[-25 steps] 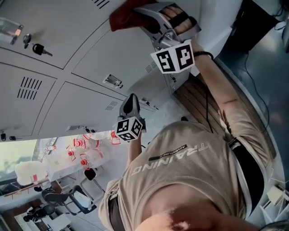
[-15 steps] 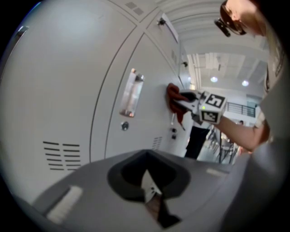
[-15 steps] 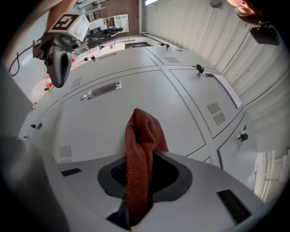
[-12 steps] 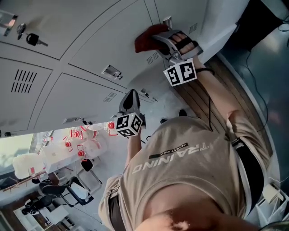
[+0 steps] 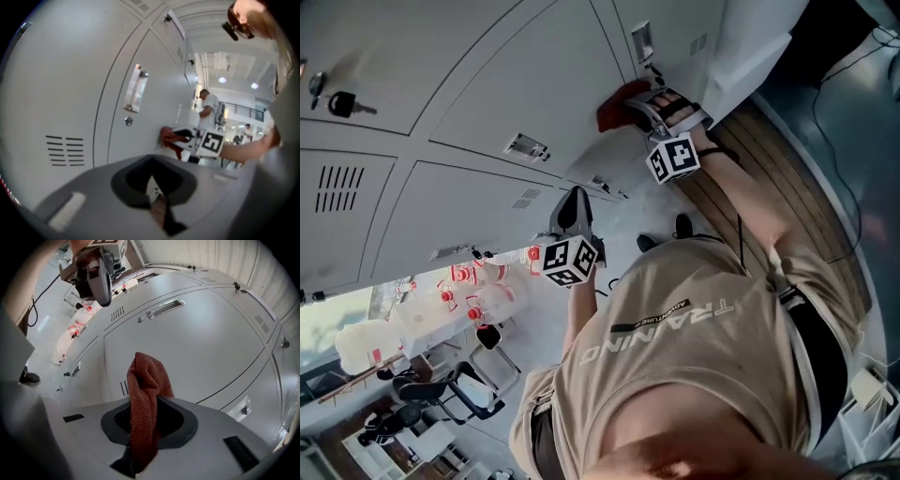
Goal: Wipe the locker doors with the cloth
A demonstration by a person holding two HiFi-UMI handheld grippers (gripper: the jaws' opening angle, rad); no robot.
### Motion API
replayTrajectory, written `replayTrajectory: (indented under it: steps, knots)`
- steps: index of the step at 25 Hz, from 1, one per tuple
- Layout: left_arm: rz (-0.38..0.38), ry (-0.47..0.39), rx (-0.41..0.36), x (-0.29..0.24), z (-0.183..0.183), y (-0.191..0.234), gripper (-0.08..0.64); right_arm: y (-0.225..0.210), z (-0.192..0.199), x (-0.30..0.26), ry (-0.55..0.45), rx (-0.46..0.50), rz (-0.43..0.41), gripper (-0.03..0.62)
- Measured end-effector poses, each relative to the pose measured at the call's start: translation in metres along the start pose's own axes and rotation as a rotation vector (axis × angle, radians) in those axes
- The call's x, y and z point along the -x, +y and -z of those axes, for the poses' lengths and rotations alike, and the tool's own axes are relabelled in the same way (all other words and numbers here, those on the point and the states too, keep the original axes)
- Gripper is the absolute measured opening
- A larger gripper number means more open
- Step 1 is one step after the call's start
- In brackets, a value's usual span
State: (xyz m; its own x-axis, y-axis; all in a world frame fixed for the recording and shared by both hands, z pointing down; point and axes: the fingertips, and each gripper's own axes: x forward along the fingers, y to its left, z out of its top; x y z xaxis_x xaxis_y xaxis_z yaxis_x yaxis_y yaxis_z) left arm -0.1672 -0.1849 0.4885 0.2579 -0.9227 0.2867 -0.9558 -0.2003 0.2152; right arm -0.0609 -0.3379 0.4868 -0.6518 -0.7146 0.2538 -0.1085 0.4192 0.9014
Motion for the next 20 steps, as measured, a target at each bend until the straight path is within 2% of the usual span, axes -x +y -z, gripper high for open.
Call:
replayTrajectory:
  steps: [9,14,20]
  knots:
    - [-0.007,0.054,0.014,-0.001,0.021,0.001,0.006,0.075,0.027,-0.023,0.033,-0.015,-0.138,0.055]
    - [-0.014,0.051,0.006,0.003,0.023,0.004,0.006,0.116,0.044,-0.036,0.089,-0.024,-0.257,0.055]
    - [-0.004,0.031,-0.016,0.016,0.021,0.002,0.006,0.156,0.050,-0.016,0.163,-0.119,-0.386,0.055]
